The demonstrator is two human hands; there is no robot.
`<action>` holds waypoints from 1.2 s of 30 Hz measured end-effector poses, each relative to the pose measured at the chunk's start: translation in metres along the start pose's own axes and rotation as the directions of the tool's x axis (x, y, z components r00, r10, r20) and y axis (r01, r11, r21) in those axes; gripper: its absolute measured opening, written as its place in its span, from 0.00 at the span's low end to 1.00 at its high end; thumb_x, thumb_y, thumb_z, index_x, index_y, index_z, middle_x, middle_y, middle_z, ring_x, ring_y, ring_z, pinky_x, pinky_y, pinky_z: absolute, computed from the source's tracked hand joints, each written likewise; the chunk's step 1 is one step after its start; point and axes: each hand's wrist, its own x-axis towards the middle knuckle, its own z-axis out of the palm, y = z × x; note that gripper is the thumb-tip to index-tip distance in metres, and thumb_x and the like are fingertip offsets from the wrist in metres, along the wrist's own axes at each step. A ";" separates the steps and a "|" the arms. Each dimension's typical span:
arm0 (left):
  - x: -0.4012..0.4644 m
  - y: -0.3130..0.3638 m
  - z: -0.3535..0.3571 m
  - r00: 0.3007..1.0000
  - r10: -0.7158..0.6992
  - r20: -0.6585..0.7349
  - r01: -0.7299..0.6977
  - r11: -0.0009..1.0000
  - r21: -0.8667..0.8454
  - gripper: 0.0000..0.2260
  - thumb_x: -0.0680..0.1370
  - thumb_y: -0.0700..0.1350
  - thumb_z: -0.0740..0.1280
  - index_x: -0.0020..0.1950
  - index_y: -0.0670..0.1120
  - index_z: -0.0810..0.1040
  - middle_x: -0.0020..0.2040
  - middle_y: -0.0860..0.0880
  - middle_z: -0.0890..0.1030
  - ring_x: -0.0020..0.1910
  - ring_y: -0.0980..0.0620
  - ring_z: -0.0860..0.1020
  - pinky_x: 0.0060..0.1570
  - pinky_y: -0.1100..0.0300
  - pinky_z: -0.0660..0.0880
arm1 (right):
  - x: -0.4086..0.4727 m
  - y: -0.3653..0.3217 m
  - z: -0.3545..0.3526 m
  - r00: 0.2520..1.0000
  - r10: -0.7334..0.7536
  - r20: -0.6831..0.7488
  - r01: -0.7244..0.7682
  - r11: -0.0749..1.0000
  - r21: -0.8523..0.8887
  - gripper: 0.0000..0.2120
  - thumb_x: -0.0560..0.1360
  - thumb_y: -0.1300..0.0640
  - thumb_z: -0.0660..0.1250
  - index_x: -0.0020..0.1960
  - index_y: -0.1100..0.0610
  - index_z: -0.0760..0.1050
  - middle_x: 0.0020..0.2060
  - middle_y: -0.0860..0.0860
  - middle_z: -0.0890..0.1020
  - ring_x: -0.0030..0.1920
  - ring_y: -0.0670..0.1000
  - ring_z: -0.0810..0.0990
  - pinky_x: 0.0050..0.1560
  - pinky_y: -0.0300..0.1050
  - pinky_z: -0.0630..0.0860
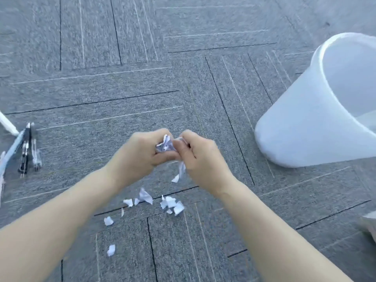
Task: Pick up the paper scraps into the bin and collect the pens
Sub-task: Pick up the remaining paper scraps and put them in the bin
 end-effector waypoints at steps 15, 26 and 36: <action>0.251 0.261 0.116 0.942 0.314 0.116 -0.248 0.888 -0.388 0.18 0.69 0.52 0.73 0.41 0.37 0.75 0.32 0.48 0.73 0.30 0.54 0.68 0.32 0.56 0.66 | -0.012 0.064 -0.319 0.723 0.276 -0.633 -0.315 0.948 0.053 0.17 0.77 0.48 0.59 0.33 0.56 0.68 0.23 0.46 0.68 0.27 0.50 0.66 0.32 0.50 0.65; 0.246 0.259 0.145 0.967 0.032 0.254 0.024 0.976 -0.215 0.09 0.76 0.46 0.65 0.52 0.44 0.82 0.46 0.46 0.83 0.43 0.47 0.79 0.42 0.57 0.74 | -0.019 0.063 -0.300 0.555 0.424 -0.716 -0.390 0.893 0.226 0.19 0.79 0.52 0.57 0.50 0.67 0.77 0.49 0.64 0.82 0.50 0.64 0.79 0.54 0.59 0.74; 0.112 0.098 0.036 0.978 0.160 -0.132 -0.142 0.980 0.137 0.05 0.76 0.43 0.64 0.46 0.46 0.79 0.38 0.54 0.75 0.32 0.60 0.70 0.36 0.60 0.70 | 0.003 -0.015 -0.152 0.851 0.001 -0.525 0.043 0.996 0.072 0.07 0.75 0.58 0.64 0.43 0.56 0.80 0.32 0.51 0.82 0.31 0.53 0.78 0.35 0.51 0.77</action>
